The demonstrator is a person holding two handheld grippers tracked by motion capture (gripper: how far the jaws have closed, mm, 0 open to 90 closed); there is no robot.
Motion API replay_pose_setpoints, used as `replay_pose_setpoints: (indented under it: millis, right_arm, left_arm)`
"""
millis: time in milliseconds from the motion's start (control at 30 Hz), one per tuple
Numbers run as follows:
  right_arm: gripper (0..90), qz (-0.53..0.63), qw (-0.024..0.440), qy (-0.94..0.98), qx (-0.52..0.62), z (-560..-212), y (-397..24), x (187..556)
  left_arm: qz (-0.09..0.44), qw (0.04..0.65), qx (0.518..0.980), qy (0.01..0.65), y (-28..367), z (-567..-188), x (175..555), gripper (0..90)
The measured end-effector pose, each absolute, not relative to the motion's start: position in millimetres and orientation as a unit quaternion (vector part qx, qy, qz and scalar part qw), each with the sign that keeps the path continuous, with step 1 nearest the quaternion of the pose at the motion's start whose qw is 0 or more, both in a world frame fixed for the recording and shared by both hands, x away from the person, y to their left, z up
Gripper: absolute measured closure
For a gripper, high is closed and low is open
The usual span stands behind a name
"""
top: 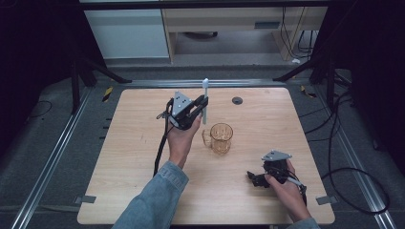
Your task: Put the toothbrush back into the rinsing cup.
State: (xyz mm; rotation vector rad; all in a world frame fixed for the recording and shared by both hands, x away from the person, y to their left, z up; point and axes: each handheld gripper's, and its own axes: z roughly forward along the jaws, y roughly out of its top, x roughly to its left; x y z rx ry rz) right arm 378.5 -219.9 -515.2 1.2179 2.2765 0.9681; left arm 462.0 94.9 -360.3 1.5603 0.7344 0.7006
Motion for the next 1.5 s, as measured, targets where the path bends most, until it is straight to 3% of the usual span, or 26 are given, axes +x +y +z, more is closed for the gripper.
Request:
replay_pose_setpoints:
  millis: [1500]
  right_arm:
    - [0.8, 0.347, 0.188, 0.813, 0.428, -515, -219, 378]
  left_arm:
    - [0.300, 0.626, 0.644, 0.321, 94, -417, 446, 78.8]
